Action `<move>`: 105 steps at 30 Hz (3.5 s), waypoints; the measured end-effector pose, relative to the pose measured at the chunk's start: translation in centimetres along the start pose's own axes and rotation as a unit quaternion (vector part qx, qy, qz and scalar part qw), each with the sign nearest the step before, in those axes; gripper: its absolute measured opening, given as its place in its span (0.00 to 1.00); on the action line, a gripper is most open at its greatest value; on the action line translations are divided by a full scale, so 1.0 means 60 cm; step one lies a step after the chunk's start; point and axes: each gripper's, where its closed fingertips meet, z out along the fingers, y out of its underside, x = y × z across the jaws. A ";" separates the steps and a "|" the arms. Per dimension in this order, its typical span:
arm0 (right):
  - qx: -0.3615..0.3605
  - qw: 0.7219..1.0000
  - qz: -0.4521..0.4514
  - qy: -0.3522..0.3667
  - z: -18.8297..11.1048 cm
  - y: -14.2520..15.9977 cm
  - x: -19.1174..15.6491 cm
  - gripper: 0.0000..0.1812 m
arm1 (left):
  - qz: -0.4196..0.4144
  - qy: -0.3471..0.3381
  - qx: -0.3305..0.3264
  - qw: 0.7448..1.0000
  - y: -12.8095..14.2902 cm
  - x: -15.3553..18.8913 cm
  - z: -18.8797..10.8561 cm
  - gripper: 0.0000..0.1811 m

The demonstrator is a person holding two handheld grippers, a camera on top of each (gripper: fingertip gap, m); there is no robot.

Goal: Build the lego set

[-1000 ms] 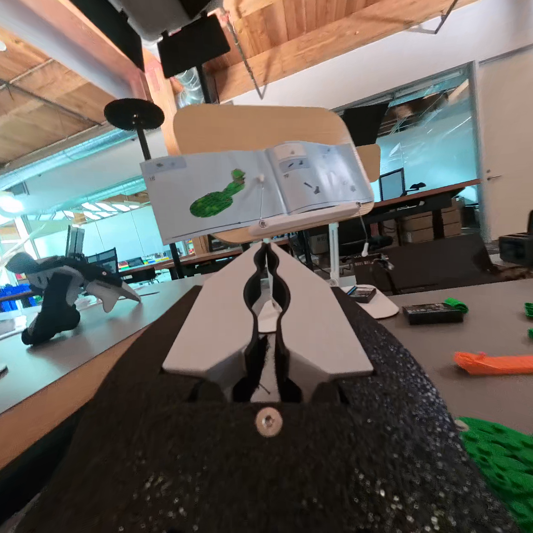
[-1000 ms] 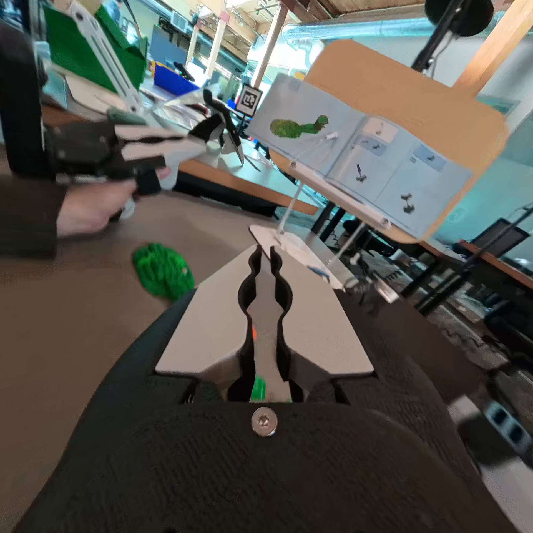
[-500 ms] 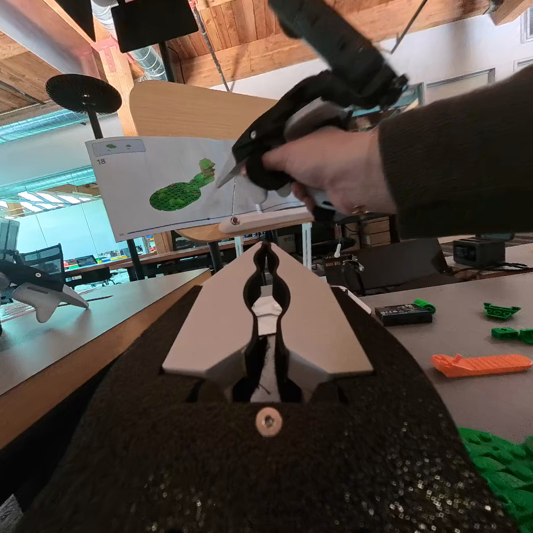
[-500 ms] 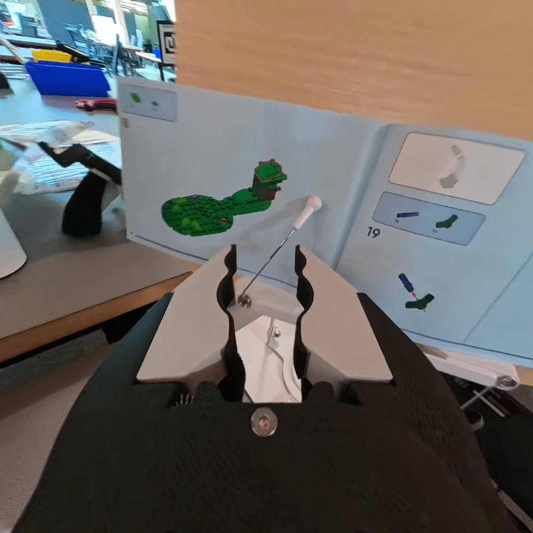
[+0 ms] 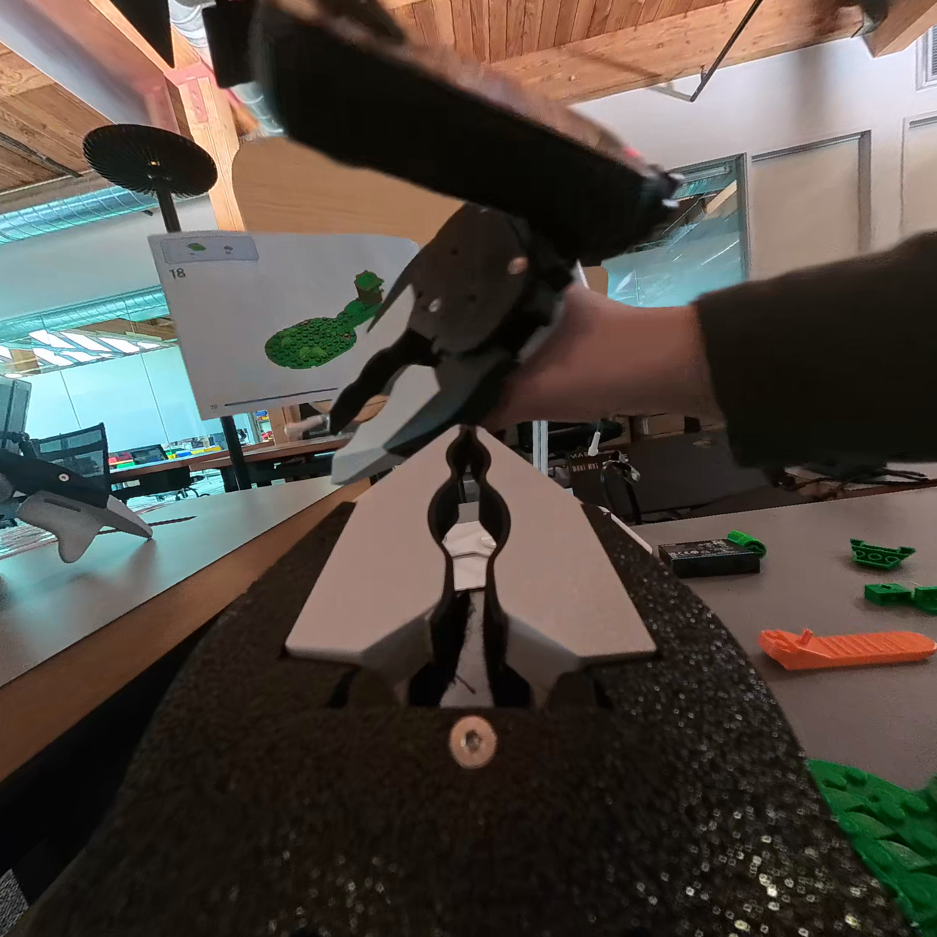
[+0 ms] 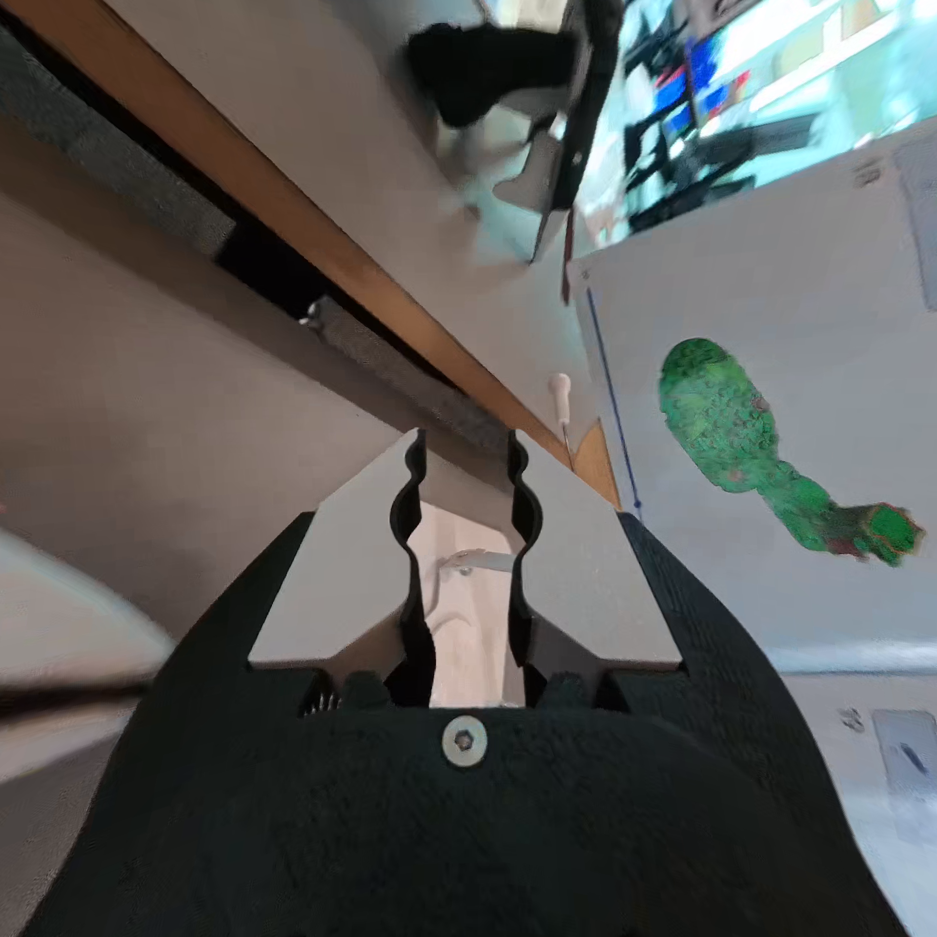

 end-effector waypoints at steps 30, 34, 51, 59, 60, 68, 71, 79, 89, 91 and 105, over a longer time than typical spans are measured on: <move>0.225 0.715 0.570 0.336 -0.238 0.395 0.251 0.38 | 0.013 0.031 -0.012 0.999 0.009 0.022 0.007 0.00; 0.239 0.712 0.580 0.316 -0.208 0.394 0.245 0.45 | 0.015 0.038 -0.015 0.999 0.011 0.027 0.008 0.00; 0.252 0.721 0.583 0.279 -0.193 0.372 0.240 0.51 | 0.008 0.043 -0.014 0.999 0.011 0.029 0.008 0.00; 0.229 0.734 0.568 0.293 -0.188 0.373 0.239 0.52 | 0.005 0.045 -0.014 0.999 0.012 0.029 0.008 0.00; 0.226 0.735 0.568 0.293 -0.186 0.374 0.238 0.52 | 0.005 0.045 -0.014 0.999 0.012 0.030 0.008 0.00; 0.230 0.720 0.582 0.299 -0.185 0.380 0.240 0.54 | 0.003 0.046 -0.015 0.999 0.012 0.029 0.008 0.00; 0.233 0.717 0.588 0.292 -0.181 0.380 0.239 0.56 | 0.003 0.047 -0.015 0.999 0.012 0.030 0.008 0.00; 0.241 0.716 0.583 0.298 -0.189 0.376 0.240 0.53 | 0.001 0.047 -0.015 0.999 0.013 0.030 0.008 0.00; 0.246 0.717 0.573 0.311 -0.211 0.381 0.239 0.32 | -0.001 0.048 -0.016 0.999 0.013 0.030 0.009 0.00; 0.244 0.719 0.571 0.311 -0.212 0.380 0.239 0.29 | 0.000 0.048 -0.016 0.999 0.013 0.030 0.009 0.00; 0.218 0.727 0.563 0.329 -0.216 0.389 0.234 0.17 | -0.001 0.048 -0.016 0.999 0.013 0.031 0.009 0.00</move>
